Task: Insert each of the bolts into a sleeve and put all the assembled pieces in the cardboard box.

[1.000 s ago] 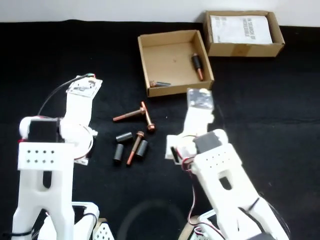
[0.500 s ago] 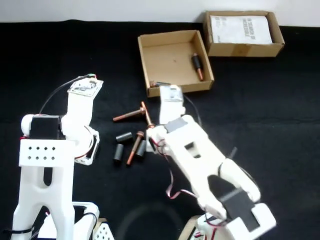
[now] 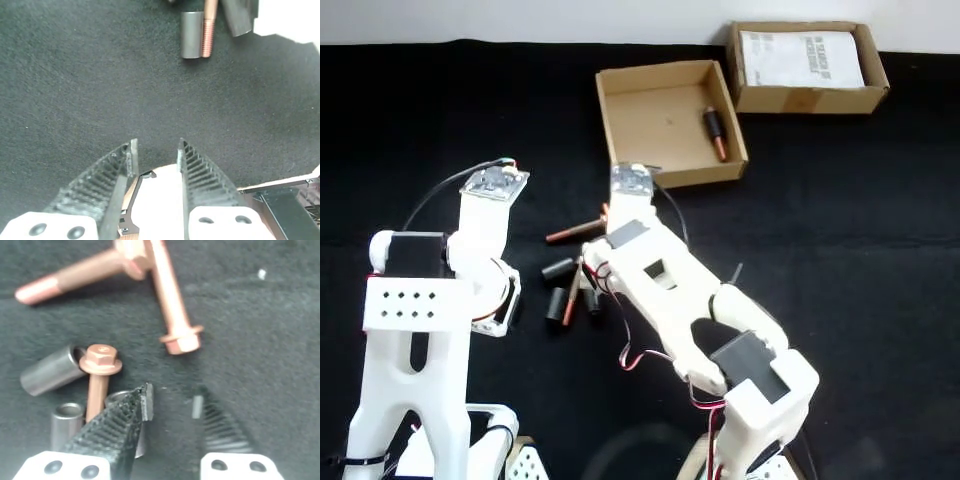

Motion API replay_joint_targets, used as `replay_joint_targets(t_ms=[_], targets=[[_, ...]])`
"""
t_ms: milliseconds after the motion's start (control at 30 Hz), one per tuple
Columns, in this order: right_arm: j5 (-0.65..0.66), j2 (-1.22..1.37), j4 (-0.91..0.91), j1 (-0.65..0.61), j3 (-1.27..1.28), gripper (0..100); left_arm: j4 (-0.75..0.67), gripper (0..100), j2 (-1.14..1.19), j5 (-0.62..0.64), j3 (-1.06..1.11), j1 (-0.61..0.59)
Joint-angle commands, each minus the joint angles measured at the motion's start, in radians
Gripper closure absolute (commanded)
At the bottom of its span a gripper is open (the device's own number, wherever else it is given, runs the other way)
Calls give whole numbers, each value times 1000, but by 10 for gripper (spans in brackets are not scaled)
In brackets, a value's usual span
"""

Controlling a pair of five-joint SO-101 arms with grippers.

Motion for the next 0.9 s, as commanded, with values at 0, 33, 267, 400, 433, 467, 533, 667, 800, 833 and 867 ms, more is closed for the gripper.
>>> replay_joint_targets(t_ms=[0,33,267,400,433,467,533,667,800,833,867], targets=[[-9,2,-7,-13,-41,818,-15,857,1,-6,-5,10],[-9,2,-5,-13,-42,818,-25,857,1,-6,-4,10],[-9,-58,35,-87,-38,818,-37,857,22,-8,-7,10],[-9,-151,64,-137,-33,818,-34,857,94,-8,-8,10],[-9,-171,67,-143,-33,818,-34,859,107,-8,-8,10],[-9,-191,71,-145,-33,818,-35,859,114,-8,-8,10],[-9,-223,74,-147,-35,818,-34,860,117,-8,-19,10],[-8,-265,105,-145,-31,818,-31,860,120,-8,-74,10],[-8,-266,140,-156,-5,818,-31,860,125,-8,-96,10],[-8,-266,140,-157,8,818,-31,860,125,-8,-94,10],[-8,-266,139,-159,24,818,-31,860,125,-8,-93,10]])
